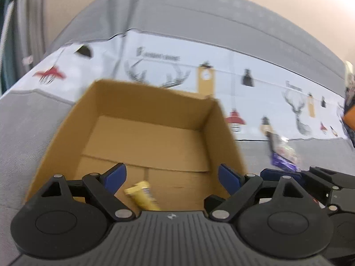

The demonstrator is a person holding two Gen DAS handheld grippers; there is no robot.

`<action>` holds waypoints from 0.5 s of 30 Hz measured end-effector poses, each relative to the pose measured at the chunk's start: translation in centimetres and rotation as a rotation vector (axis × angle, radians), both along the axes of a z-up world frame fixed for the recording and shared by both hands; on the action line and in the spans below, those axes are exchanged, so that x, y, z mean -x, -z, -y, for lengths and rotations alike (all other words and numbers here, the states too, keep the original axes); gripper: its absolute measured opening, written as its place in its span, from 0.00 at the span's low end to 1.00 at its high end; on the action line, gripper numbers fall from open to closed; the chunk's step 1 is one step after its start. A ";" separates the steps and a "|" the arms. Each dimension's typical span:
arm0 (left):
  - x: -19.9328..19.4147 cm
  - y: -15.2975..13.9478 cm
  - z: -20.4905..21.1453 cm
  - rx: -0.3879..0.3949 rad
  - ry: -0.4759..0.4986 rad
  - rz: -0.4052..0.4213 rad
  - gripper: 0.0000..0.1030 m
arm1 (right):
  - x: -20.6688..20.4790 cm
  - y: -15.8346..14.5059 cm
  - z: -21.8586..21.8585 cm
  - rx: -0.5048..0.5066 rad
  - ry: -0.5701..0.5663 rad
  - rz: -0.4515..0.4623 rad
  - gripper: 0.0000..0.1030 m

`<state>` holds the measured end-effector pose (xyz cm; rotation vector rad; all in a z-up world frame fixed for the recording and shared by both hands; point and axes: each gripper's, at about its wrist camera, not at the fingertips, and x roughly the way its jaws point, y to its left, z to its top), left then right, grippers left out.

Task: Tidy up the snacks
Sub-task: 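Lower both snacks into the box and open both tools, then grasp the silver stick pack with the left tool while the right tool grasps the blue stick pack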

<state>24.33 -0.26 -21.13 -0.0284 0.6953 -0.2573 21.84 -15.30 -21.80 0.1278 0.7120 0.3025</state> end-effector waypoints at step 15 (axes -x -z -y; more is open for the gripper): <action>6.4 1.6 17.6 -0.075 0.243 0.014 0.90 | 11.5 1.6 18.4 -0.059 0.234 0.077 0.88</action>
